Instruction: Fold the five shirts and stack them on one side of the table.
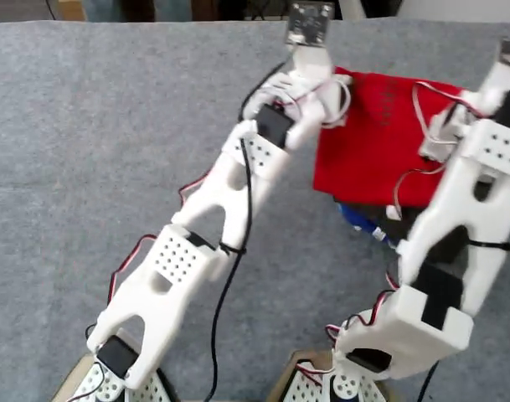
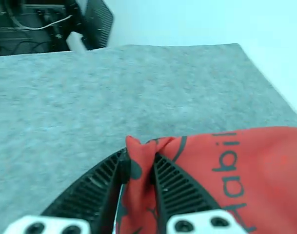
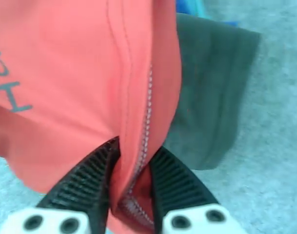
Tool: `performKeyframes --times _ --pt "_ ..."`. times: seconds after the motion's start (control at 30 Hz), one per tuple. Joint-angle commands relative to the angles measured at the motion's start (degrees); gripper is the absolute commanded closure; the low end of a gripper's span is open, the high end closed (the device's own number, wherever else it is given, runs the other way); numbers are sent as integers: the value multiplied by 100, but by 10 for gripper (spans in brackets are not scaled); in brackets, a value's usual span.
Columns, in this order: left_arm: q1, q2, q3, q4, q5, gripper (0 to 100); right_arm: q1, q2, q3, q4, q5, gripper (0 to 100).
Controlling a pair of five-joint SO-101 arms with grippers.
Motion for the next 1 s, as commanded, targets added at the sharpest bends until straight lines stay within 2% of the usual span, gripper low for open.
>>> performKeyframes --times 0.0,0.13,0.23,0.33,0.47,0.57,0.67,0.77,0.97 --pt "145 -255 84 -448 44 948 501 -268 -22 -35 202 985" --pt "251 -255 391 -747 35 948 747 -233 31 -290 211 980" --pt "224 -255 470 -826 53 945 730 -48 251 -396 211 939" --pt "145 -246 479 -844 62 934 721 286 374 -404 158 823" --pt "92 -246 479 -809 167 859 738 576 338 -404 193 632" --pt "92 -246 479 -800 158 837 730 611 189 -369 185 548" --pt "92 -246 479 -800 158 834 721 593 -31 -369 158 572" --pt "92 -246 488 -791 149 834 712 611 -251 -369 158 643" --pt "-84 -308 426 -422 149 835 589 629 -585 -369 149 893"
